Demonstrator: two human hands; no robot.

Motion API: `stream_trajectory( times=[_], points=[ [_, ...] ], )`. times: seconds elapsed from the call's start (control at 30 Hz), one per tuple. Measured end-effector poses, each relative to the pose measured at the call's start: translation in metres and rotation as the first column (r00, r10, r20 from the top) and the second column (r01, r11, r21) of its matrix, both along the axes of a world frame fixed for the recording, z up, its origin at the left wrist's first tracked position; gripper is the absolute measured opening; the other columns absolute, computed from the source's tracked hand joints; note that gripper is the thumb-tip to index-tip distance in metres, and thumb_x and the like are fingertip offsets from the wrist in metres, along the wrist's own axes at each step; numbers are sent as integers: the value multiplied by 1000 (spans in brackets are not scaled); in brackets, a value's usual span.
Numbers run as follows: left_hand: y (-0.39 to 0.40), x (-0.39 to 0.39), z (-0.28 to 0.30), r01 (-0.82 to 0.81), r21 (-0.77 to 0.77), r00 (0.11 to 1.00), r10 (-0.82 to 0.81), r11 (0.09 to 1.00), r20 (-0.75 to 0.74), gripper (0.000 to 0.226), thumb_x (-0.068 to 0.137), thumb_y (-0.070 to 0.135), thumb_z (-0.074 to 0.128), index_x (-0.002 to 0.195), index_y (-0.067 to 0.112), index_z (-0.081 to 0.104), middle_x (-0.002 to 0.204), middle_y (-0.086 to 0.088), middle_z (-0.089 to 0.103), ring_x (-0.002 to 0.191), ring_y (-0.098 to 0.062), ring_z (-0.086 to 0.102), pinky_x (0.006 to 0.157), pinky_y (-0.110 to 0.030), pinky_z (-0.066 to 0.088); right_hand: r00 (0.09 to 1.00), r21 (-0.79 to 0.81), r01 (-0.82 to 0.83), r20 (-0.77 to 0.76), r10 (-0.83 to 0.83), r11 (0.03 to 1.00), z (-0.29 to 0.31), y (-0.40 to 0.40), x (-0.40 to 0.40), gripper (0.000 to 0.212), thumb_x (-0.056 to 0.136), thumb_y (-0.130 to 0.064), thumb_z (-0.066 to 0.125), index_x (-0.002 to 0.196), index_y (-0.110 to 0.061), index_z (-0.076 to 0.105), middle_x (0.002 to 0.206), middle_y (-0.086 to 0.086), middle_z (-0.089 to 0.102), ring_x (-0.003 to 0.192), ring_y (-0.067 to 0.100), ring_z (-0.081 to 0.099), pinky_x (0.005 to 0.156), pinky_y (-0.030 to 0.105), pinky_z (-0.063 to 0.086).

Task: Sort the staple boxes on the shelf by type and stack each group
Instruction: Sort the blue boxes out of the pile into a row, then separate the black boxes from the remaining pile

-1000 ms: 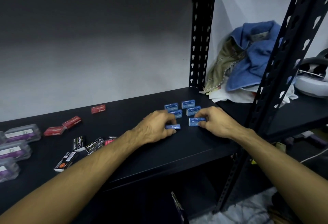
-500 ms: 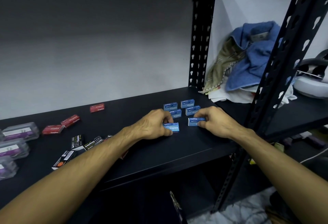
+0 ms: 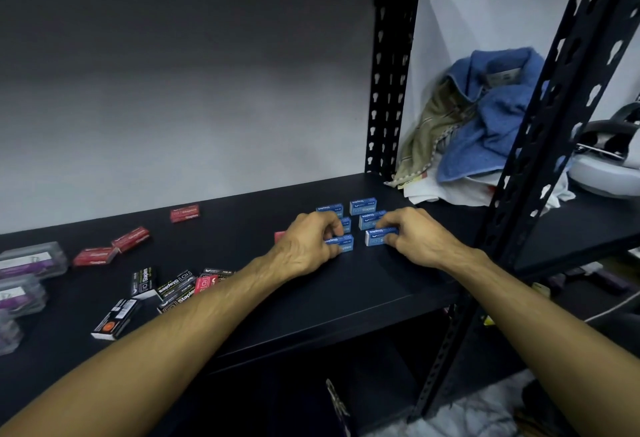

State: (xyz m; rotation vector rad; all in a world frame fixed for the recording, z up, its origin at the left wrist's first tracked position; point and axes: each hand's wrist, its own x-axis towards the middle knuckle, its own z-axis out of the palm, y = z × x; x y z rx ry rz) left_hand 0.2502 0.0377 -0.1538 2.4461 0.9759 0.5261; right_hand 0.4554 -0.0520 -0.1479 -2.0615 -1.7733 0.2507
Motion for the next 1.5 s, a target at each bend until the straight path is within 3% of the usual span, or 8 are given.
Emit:
stream_trajectory(
  times=[0.13,0.43,0.53,0.73,0.97,1.17,1.37,1.5],
  points=[
    [-1,10,-2,-13,30,1000,13,999,7,17,81,16,75,90,23,63,83,3,66,75,-16,64,67,-25,52,1000,12,-12,15,12,1000,1,1,2,24,92,-12,62,110,-22,72,91,-15,60,79,4,55,61,5,32],
    [-1,14,-3,-2,64,1000,1,998,14,17,80,17,76,91,21,63,79,6,64,70,-10,60,61,-16,45,1000,26,-3,20,3,1000,-1,2,3,25,92,-12,61,112,-22,72,96,-11,63,78,4,54,67,15,37],
    [-2,12,-2,0,69,999,-2,998,36,20,80,19,77,95,20,63,81,5,64,72,-12,60,65,-22,49,1000,28,7,20,-8,1000,-1,3,3,26,91,-12,62,113,-21,71,95,-12,62,74,0,52,62,9,34],
    [-5,-2,9,-36,153,993,18,988,116,24,83,33,74,100,20,62,85,3,61,74,-12,58,67,-29,52,997,27,43,71,-44,999,5,0,0,36,85,-21,68,121,-20,67,112,-2,64,83,7,53,74,18,39],
    [6,-51,30,-85,120,985,65,989,162,10,88,32,69,92,23,67,72,6,66,64,-5,61,63,-20,50,983,205,49,163,-84,978,26,3,-16,28,87,-24,66,114,-15,67,104,1,54,84,14,50,75,24,37],
    [21,-119,37,-187,101,978,176,977,115,8,90,30,68,90,22,69,77,9,66,69,-2,60,60,-15,43,986,229,-63,165,25,971,37,20,-66,23,88,-23,63,111,-18,68,109,0,57,99,21,59,84,30,45],
    [29,-185,37,-291,114,957,285,950,61,5,88,28,70,88,23,70,79,8,69,74,-7,64,67,-24,51,978,182,-173,149,147,968,36,38,-120,21,90,-28,63,110,-21,67,103,-4,57,94,16,58,86,33,49],
    [30,-218,36,-325,101,945,328,940,-8,10,86,28,72,92,20,72,76,9,68,69,-5,62,62,-17,45,968,144,-241,99,228,960,31,50,-152,21,89,-27,65,109,-21,69,98,-5,57,89,13,58,85,33,50]
  ],
)
